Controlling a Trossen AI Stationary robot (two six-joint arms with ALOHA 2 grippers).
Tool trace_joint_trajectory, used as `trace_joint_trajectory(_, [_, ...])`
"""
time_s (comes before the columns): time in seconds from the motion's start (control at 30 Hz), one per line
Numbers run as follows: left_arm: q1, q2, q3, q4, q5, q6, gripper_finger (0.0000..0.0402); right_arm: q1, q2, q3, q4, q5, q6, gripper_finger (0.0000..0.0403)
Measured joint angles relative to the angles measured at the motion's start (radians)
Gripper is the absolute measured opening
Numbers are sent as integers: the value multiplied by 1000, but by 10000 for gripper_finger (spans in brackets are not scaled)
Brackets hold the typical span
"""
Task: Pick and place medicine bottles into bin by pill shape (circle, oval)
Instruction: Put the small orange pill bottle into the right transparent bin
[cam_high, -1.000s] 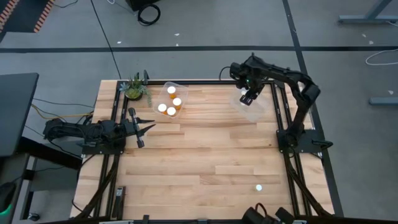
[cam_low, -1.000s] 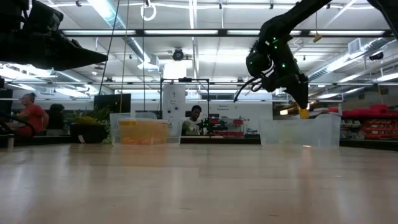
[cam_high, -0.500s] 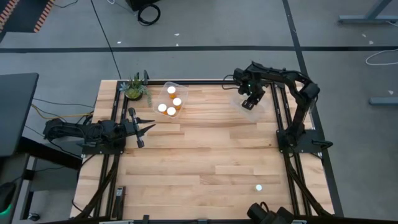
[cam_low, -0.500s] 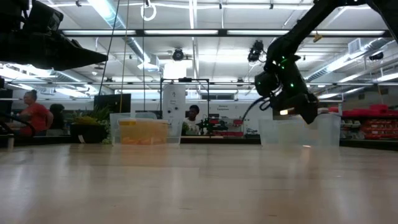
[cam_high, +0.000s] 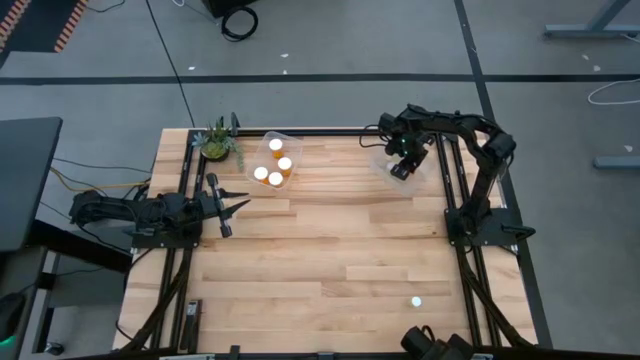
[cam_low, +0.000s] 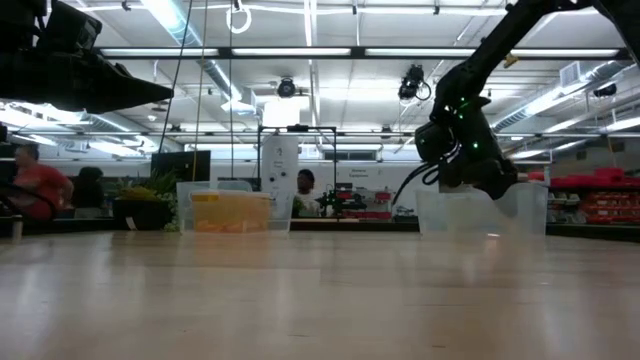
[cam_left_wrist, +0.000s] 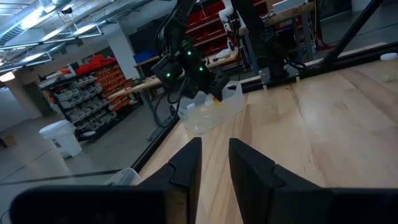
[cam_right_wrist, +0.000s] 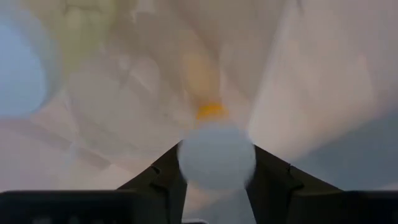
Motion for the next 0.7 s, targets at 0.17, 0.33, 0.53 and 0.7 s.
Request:
trace_joint_trajectory(0.17, [0,0,0,0,0,0,84,1,-25,0,-5,8,6,182])
trace_joint_trajectory(0.33, [0,0,0,0,0,0,84,2,-39,0,2,11,10,198])
trace_joint_trajectory(0.53, [0,0,0,0,0,0,91,7,-39,0,93,6,-19,200])
trace_joint_trajectory(0.7, [0,0,0,0,0,0,86,-9,-39,0,143,-12,-41,200])
